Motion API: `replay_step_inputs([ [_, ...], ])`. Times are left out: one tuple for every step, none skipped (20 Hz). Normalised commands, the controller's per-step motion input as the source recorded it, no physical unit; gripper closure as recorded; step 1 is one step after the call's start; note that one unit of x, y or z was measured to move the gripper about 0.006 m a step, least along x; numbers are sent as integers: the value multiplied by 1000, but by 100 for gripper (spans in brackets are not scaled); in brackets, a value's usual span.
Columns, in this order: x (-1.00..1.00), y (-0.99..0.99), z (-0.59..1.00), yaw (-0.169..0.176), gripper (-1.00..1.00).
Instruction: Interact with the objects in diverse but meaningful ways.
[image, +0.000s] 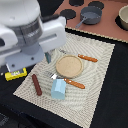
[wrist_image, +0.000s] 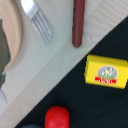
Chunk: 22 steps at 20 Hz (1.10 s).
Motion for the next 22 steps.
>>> replay_step_inputs([
  [-749,717,317,21,-100],
  [-751,731,314,16,-100],
  [-754,729,314,18,-100],
  [-754,720,317,23,-100],
  [-754,709,294,25,-100],
  [-754,703,269,26,-100],
  [-754,700,209,25,-100],
  [-754,697,151,23,-100],
  [-749,697,94,19,-100],
  [-743,689,54,19,-100],
  [-740,686,17,19,-100],
  [-751,654,0,25,-100],
  [-777,637,0,24,-100],
  [-811,589,0,26,-100],
  [-823,574,0,27,-100],
  [-817,566,-17,27,-100],
  [-797,571,-26,29,-100],
  [-800,577,-43,31,-100],
  [-780,554,-86,35,-100],
  [-780,566,-120,36,-100],
  [-769,566,-160,38,-100],
  [-743,569,-197,43,-100],
])
